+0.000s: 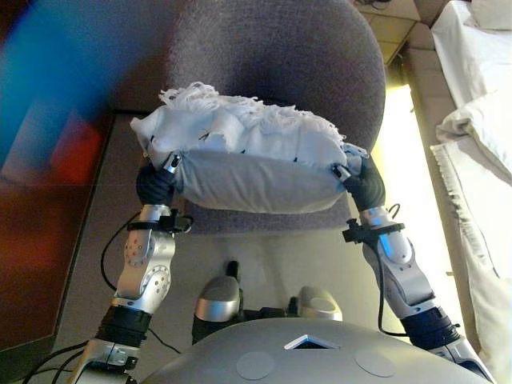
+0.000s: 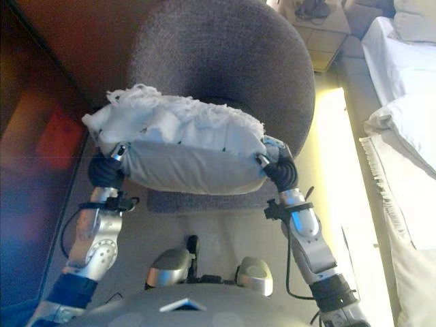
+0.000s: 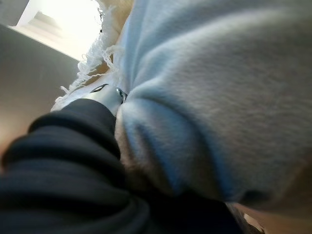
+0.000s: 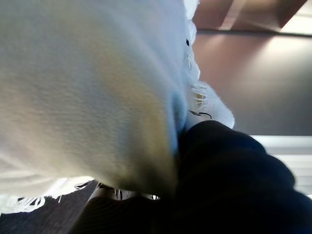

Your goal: Pick up the cushion and take it to the sofa

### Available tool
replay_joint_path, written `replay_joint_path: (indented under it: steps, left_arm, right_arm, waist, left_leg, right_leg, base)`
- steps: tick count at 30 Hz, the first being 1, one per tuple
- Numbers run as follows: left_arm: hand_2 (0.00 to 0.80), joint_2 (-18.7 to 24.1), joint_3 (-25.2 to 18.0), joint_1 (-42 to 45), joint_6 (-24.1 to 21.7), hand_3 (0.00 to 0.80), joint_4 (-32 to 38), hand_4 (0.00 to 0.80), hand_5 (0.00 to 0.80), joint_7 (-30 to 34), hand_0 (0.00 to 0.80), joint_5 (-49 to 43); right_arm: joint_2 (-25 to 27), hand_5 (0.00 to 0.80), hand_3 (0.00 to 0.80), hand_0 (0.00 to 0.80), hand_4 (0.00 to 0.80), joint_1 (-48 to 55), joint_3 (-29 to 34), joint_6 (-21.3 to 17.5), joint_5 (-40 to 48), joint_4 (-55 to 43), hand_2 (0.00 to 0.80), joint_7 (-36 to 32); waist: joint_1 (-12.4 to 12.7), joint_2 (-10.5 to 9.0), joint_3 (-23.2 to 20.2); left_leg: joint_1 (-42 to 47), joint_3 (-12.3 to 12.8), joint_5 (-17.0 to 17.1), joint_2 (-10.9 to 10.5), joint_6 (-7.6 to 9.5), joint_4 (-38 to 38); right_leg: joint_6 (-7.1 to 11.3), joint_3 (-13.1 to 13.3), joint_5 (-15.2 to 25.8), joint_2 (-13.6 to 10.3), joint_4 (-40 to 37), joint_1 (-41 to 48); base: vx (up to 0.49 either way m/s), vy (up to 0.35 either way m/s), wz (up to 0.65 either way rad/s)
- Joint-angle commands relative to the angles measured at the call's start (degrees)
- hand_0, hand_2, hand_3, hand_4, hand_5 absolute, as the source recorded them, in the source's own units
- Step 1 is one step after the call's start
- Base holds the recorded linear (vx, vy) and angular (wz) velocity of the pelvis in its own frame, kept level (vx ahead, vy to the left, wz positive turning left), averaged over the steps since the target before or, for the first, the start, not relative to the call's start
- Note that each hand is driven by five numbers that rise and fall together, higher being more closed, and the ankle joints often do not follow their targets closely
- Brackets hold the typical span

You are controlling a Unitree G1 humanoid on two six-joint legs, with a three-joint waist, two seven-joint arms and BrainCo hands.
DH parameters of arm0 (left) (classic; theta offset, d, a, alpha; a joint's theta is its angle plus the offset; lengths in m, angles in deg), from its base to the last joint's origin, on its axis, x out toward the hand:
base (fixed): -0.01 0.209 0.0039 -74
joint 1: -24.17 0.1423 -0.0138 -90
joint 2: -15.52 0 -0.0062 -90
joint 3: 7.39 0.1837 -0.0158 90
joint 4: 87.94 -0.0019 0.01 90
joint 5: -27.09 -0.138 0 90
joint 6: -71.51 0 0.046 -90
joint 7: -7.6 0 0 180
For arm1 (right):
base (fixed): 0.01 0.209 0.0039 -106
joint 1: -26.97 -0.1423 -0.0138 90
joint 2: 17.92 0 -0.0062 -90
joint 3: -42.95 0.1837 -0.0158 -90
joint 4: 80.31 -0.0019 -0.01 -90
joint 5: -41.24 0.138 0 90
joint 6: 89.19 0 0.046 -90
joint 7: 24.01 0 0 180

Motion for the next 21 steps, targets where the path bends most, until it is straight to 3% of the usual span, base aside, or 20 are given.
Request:
replay_joint_path:
  steps: [1, 5, 8, 11, 12, 14, 15, 17, 18, 19, 21]
  left_arm:
    - [0.800, -0.6, 3.8, -4.6, -3.6, 0.800, 6.8, 0.800, 0.800, 4.6, 0.800, -2.2]
    - [0.800, -0.8, 5.0, -4.2, -3.8, 0.800, 7.4, 0.800, 0.800, 4.7, 0.800, -2.5]
    - [0.800, -0.7, 4.6, -2.9, -4.1, 0.800, 7.3, 0.800, 0.800, 5.5, 0.800, -1.7]
    - [0.800, -0.9, 4.1, -1.4, -4.6, 0.800, 7.6, 0.800, 0.800, 5.9, 0.800, -1.1]
    - [0.800, -1.0, 3.8, -1.0, -4.4, 0.800, 7.8, 0.800, 0.800, 5.7, 0.800, -0.8]
    - [0.800, -1.4, 3.3, 0.4, -3.8, 0.800, 7.9, 0.800, 0.800, 5.1, 0.800, 0.4]
    - [0.800, -1.5, 2.9, 0.8, -3.9, 0.800, 8.2, 0.800, 0.800, 5.2, 0.800, 1.1]
    - [0.800, -1.9, 2.8, 1.6, -5.7, 0.800, 8.3, 0.800, 0.800, 5.3, 0.800, 0.2]
    - [0.800, -2.2, 3.3, 1.5, -6.0, 0.800, 7.8, 0.800, 0.800, 5.0, 0.800, 0.0]
    - [0.800, -2.5, 3.8, 0.9, -6.1, 0.800, 6.9, 0.800, 0.800, 4.4, 0.800, 0.1]
    - [0.800, -2.7, 3.9, 0.5, -6.2, 0.800, 6.4, 0.800, 0.800, 4.1, 0.800, -0.4]
  right_arm:
    - [0.6, 0.800, 0.800, 0.800, 0.800, -4.5, 0.2, -8.3, -1.0, -4.5, 0.800, 0.8]
    - [0.5, 0.800, 0.800, 0.800, 0.800, -5.9, 0.9, -6.9, -0.8, -4.2, 0.800, 1.3]
    - [0.5, 0.800, 0.800, 0.800, 0.800, -5.5, 1.4, -6.0, -0.6, -4.5, 0.800, 0.2]
    - [1.2, 0.800, 0.800, 0.800, 0.800, -4.3, 2.0, -5.7, 0.0, -5.0, 0.800, -1.3]
    - [1.4, 0.800, 0.800, 0.800, 0.800, -3.7, 2.2, -5.4, 0.2, -5.1, 0.800, -1.8]
    - [2.4, 0.800, 0.800, 0.800, 0.800, -2.8, 3.0, -4.1, 0.5, -5.6, 0.800, -2.0]
    - [3.2, 0.800, 0.800, 0.800, 0.800, -2.5, 3.1, -3.8, 1.3, -6.3, 0.800, -2.5]
    - [4.5, 0.800, 0.800, 0.800, 0.800, -2.5, 2.5, -4.9, 1.5, -5.6, 0.800, -3.9]
    - [4.8, 0.800, 0.800, 0.800, 0.800, -2.9, 2.2, -5.2, 1.1, -4.5, 0.800, -3.7]
    - [5.1, 0.800, 0.800, 0.800, 0.800, -3.9, 1.5, -5.4, 0.8, -3.1, 0.800, -2.5]
    - [5.6, 0.800, 0.800, 0.800, 0.800, -4.8, 0.3, -5.6, 1.7, -2.7, 0.800, -1.7]
  waist:
    - [-3.4, -0.77, -1.3]
    - [-5.9, -1.36, -0.3]
    - [-6.3, -1.75, -0.5]
    - [-7.1, -1.96, -2.3]
    - [-7.4, -1.71, -3.2]
    - [-8.3, -0.22, -5.0]
    - [-8.6, -0.24, -5.7]
    - [-7.4, -1.75, -5.5]
    - [-6.3, -2.28, -4.8]
    - [-4.5, -3.41, -3.5]
    - [-2.1, -3.51, -1.8]
  left_leg:
    - [2.1, -2.2, -3.6, -1.6, -2.60, 0.4]
    - [7.9, -5.9, -10.7, -0.9, -2.76, 2.1]
    - [11.4, -6.6, -14.5, 0.5, -3.00, 3.9]
    - [14.2, -6.3, -16.4, 2.3, -3.99, 5.7]
    - [14.6, -5.8, -15.8, 3.3, -4.71, 6.6]
    - [15.7, -6.6, -8.2, 6.9, -7.67, 10.6]
    - [15.5, -7.1, -2.4, 7.9, -9.27, 16.3]
    - [7.2, -6.8, 3.6, 6.9, -10.02, 33.5]
    - [1.5, -6.9, 2.9, 6.4, -9.38, 40.6]
    - [-6.0, -6.6, 2.4, 4.6, -8.11, 43.4]
    - [-10.2, -5.1, 1.9, 3.5, -7.17, 37.0]
  right_leg:
    - [-0.08, -0.6, 19.4, -0.2, -14.0, -3.5]
    - [1.95, 0.8, 26.9, -3.4, -24.7, -6.7]
    - [2.30, -0.1, 28.1, -4.2, -24.7, -6.5]
    - [1.51, -0.2, 26.0, -3.2, -22.0, -5.9]
    - [0.92, -0.4, 24.9, -2.7, -21.0, -5.8]
    - [-1.14, -0.3, 22.4, -0.1, -18.9, -6.0]
    - [-2.38, -0.5, 21.4, 0.5, -18.5, -5.8]
    - [-5.36, -0.2, 19.7, 1.0, -18.7, -2.2]
    - [-6.32, 0.5, 19.2, 1.5, -18.8, -0.4]
    - [-6.80, 1.1, 18.5, 1.3, -19.3, 2.2]
    - [-6.16, 1.7, 17.0, 2.0, -20.4, 6.0]
  base:
    - [0.452, -0.159, 0.59]
    - [0.521, -0.177, 0.69]
    - [0.488, -0.187, 0.46]
    - [0.389, -0.163, 0.12]
    - [0.376, -0.151, 0.28]
    - [0.325, -0.139, 0.18]
    - [0.260, -0.196, -0.16]
    - [0.331, -0.302, -0.04]
    - [0.309, -0.274, -0.05]
    - [0.214, -0.159, -0.28]
    - [0.273, -0.055, -0.59]
